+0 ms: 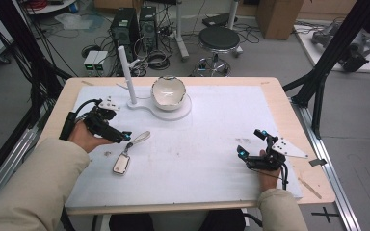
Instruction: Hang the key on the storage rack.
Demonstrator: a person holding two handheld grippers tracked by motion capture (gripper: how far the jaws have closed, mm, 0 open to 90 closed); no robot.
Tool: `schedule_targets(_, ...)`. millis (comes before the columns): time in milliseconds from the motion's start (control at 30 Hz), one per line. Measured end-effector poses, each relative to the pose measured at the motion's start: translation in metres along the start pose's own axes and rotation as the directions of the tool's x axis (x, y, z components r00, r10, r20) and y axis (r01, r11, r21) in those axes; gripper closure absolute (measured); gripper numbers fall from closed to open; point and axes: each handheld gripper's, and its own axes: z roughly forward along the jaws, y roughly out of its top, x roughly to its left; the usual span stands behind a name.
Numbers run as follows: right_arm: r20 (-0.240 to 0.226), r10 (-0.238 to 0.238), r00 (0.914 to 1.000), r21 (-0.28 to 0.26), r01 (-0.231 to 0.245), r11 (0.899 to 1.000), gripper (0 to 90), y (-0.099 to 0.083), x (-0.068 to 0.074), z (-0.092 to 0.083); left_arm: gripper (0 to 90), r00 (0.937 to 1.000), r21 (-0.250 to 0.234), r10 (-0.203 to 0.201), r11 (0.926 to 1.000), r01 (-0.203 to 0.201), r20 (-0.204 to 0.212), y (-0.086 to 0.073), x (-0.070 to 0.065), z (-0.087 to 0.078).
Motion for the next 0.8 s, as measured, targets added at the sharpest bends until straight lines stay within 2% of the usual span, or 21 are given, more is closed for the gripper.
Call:
schedule_targets(67,0.0,0.0,1.0,0.0,0.0,1.0,0.6,0.0,0.0,0.0,5.0,0.9998,0.026,0.008,0.9996,-0.008,0.021,0.004,0.001,0.004)
schedule_targets(133,0.002,-0.006,1.0,-0.004,0.006,1.0,0.6,0.0,0.0,0.0,5.2,0.9995,0.058,0.02,0.9981,-0.022,0.025,0.006,0.0,0.009)
schedule_targets(167,0.001,-0.007,1.0,-0.004,0.007,1.0,0.6,0.0,-0.001,0.0,5.2,0.9991,0.087,0.019,0.9959,-0.022,0.038,0.007,0.0,0.015)
schedule_targets(200,0.001,-0.007,1.0,-0.004,0.007,1.0,0.6,0.0,-0.001,0.0,5.2,0.9991,0.087,0.019,0.9959,-0.022,0.038,0.007,0.0,0.015)
schedule_targets(367,0.002,-0.003,1.0,-0.002,0.003,1.0,0.6,0.0,0.0,0.0,10.7,0.9983,0.159,0.038,0.9862,-0.045,0.045,0.007,-0.003,0.03)
schedule_targets(467,0.002,-0.004,1.0,-0.003,0.004,1.0,0.6,0.0,0.0,0.0,10.7,0.9965,0.218,0.066,0.973,-0.076,0.051,0.007,-0.004,0.037)
schedule_targets(600,0.002,-0.004,1.0,-0.002,0.004,1.0,0.6,0.0,0.0,0.0,10.7,0.996,0.257,0.07,0.963,-0.082,0.056,0.007,-0.007,0.046)
schedule_targets(800,0.001,-0.005,1.0,-0.002,0.005,1.0,0.6,0.0,0.0,0.0,14.6,0.9931,0.326,0.101,0.9383,-0.115,0.06,0.005,-0.011,0.057)
